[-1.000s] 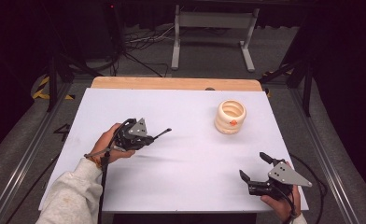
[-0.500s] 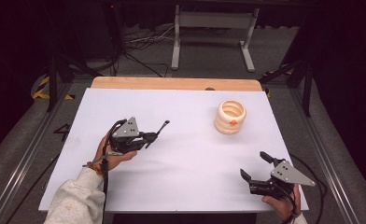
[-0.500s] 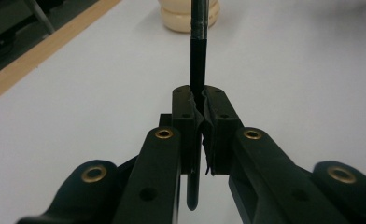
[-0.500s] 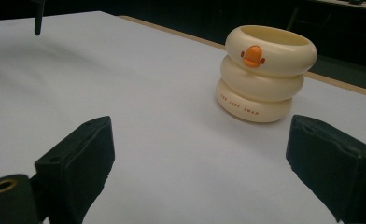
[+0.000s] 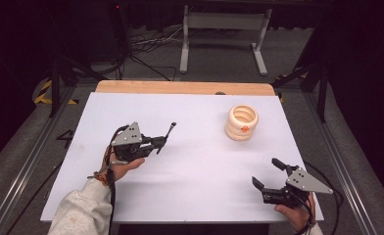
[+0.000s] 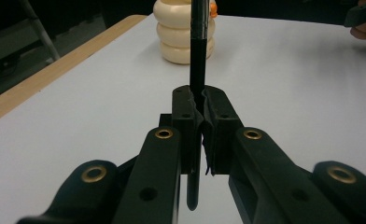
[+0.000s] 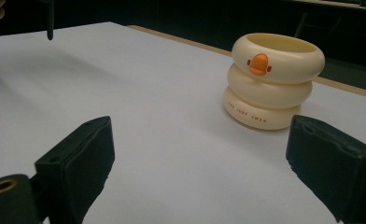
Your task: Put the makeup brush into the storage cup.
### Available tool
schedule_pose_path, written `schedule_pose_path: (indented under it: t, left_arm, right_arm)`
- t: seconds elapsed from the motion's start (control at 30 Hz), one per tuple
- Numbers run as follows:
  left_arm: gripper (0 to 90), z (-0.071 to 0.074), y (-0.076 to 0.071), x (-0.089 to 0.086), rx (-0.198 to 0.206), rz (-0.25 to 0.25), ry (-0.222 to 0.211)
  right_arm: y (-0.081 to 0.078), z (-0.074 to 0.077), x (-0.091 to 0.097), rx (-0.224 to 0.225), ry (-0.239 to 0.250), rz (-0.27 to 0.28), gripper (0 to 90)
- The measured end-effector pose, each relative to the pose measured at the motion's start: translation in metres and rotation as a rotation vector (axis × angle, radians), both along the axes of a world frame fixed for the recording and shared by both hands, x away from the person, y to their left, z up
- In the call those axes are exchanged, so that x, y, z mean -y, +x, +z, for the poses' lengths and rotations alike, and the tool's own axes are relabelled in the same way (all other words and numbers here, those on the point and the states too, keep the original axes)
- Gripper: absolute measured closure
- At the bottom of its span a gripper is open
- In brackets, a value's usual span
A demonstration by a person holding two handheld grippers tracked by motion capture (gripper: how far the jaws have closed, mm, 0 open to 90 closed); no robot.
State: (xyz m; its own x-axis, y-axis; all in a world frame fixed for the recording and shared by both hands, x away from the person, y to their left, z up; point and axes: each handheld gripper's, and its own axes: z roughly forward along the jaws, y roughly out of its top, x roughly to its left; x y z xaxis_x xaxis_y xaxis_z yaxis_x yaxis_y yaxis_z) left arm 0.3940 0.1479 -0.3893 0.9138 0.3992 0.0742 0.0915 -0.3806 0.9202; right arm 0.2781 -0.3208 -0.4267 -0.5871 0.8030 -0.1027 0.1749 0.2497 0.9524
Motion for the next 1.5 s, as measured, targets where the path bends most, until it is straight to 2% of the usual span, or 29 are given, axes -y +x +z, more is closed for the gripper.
schedule_pose_path:
  t: [0.07,0.17,0.33,0.47,0.5,0.7,1.07,1.23,1.33,1.5]
  left_arm:
    - [84.3,0.0,0.0,-0.001,0.002,0.003,-0.013]
    - [84.3,-0.002,-0.003,-0.003,0.007,0.004,-0.076]
    - [84.3,-0.005,-0.002,-0.002,0.016,0.001,-0.112]
    - [84.4,-0.006,-0.003,0.001,0.016,-0.009,-0.139]
    - [84.3,-0.006,-0.004,0.003,0.015,-0.013,-0.152]
    - [84.3,-0.007,-0.003,0.007,0.013,-0.02,-0.16]
    - [84.3,-0.008,-0.004,0.011,0.015,-0.02,-0.184]
    - [84.3,-0.009,-0.005,0.02,0.013,-0.033,-0.199]
    - [84.3,-0.01,-0.004,0.024,0.013,-0.047,-0.193]
    - [84.3,-0.011,-0.003,0.03,0.004,-0.061,-0.193]
  right_arm:
    - [0.001,0.001,0.0,-0.002,0.004,0.003,8.9]
    - [0.002,0.001,0.0,-0.005,0.005,0.005,11.9]
    - [0.005,0.003,-0.002,-0.02,0.022,0.032,16.1]
    - [0.009,0.006,-0.005,-0.023,0.033,0.044,14.9]
    - [0.011,0.008,-0.007,-0.027,0.049,0.05,14.9]
    - [0.022,0.015,-0.014,-0.014,0.071,0.055,15.3]
    - [0.042,0.021,-0.031,-0.005,0.064,0.078,15.4]
    - [0.049,0.023,-0.043,-0.017,0.045,0.103,16.0]
    - [0.054,0.025,-0.053,-0.017,0.038,0.119,16.5]
    - [0.062,0.028,-0.066,-0.008,0.052,0.145,16.5]
